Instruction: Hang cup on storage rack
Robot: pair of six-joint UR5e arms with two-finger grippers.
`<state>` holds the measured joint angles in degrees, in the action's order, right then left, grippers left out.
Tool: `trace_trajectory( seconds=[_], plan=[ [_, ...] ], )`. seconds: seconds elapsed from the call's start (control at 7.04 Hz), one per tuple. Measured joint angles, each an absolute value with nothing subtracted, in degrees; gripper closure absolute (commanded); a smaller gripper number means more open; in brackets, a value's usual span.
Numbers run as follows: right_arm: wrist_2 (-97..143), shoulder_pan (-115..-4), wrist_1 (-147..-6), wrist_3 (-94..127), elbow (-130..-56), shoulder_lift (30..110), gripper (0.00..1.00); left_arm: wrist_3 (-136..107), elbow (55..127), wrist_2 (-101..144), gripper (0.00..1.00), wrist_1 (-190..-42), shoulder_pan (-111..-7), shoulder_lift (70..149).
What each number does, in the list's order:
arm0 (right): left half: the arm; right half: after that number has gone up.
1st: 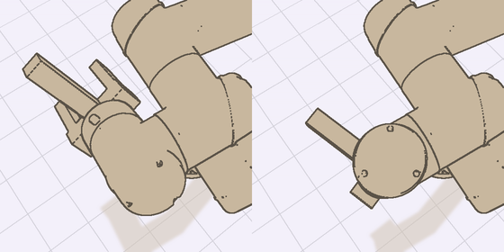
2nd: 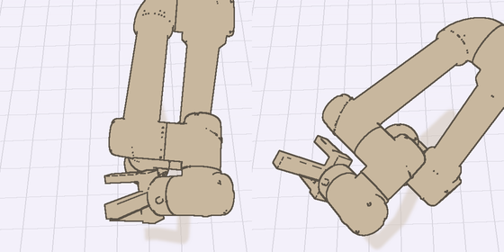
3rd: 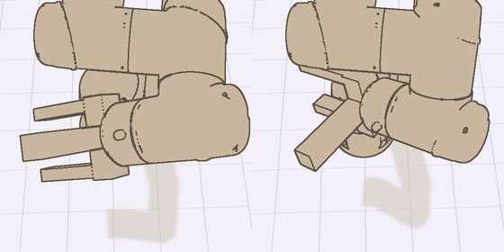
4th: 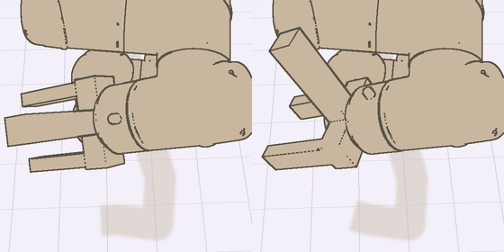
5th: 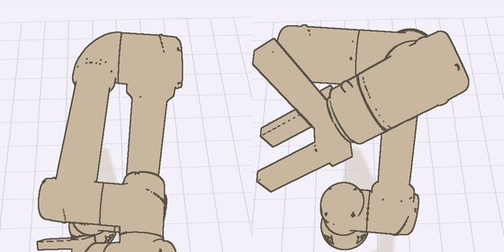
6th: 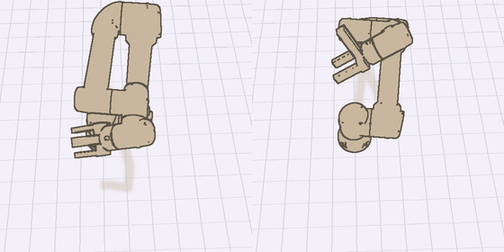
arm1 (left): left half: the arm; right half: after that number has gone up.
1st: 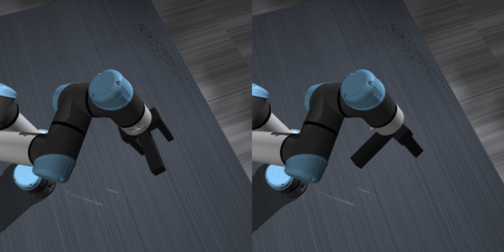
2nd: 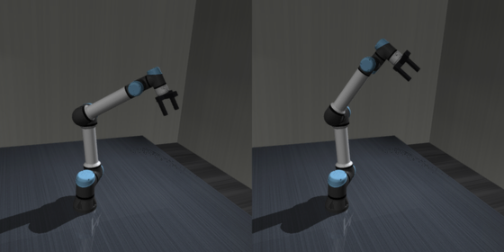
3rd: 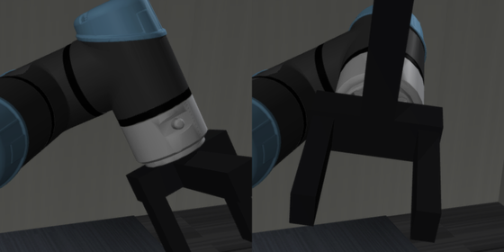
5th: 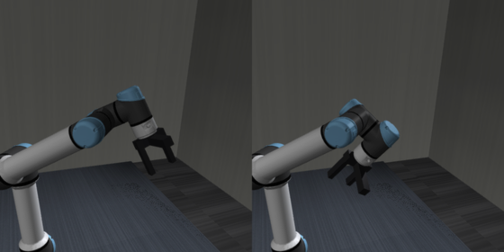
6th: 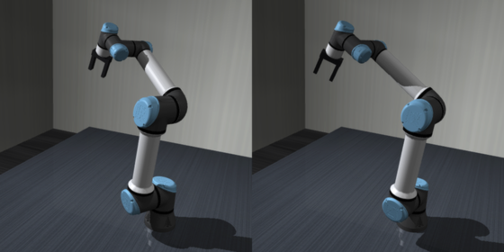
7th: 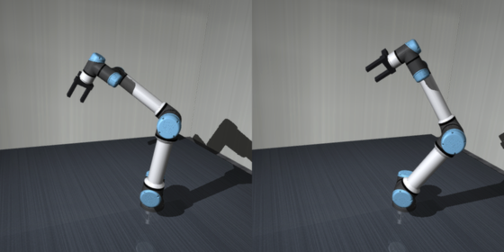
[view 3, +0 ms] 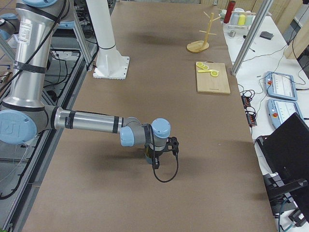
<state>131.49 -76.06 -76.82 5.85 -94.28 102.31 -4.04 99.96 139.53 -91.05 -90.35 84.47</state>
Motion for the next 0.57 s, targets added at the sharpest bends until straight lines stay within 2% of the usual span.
trace_trajectory(
  seconds=[0.14,0.28,0.57],
  plan=[
    [131.5,-75.5,-76.8,6.2,-93.8,101.9,0.82,-4.1,100.0,139.5,0.02,-91.1,-90.4,84.5],
    [131.5,-75.0,-76.9,7.3,-93.5,101.2,1.00,-4.1,100.0,139.6,0.02,-91.1,-90.4,84.5],
    [131.5,-74.2,-76.9,9.3,-92.9,99.7,1.00,-4.1,100.0,139.6,0.02,-91.1,-90.4,84.5]
  ],
)
